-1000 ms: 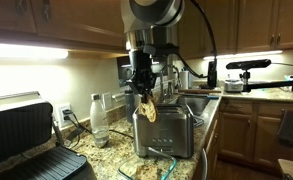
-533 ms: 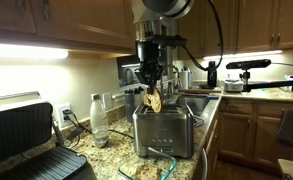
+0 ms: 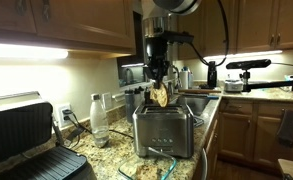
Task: Put a slice of bread in the toaster
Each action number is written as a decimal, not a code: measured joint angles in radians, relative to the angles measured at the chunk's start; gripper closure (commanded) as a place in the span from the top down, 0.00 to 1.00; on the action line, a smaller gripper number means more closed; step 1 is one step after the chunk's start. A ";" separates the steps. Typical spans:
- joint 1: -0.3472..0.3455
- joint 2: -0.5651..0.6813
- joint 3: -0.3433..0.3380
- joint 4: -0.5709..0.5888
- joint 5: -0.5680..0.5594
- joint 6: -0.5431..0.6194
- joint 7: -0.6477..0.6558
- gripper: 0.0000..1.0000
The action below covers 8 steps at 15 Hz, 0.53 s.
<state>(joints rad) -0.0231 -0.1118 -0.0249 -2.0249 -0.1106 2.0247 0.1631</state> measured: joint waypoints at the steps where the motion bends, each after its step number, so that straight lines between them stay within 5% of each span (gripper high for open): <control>1: -0.005 -0.003 -0.002 -0.004 0.000 0.000 -0.002 0.08; 8: -0.033 -0.013 -0.038 -0.021 -0.002 -0.001 -0.049 0.08</control>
<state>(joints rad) -0.0561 -0.1250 -0.0631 -2.0458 -0.1122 2.0239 0.1141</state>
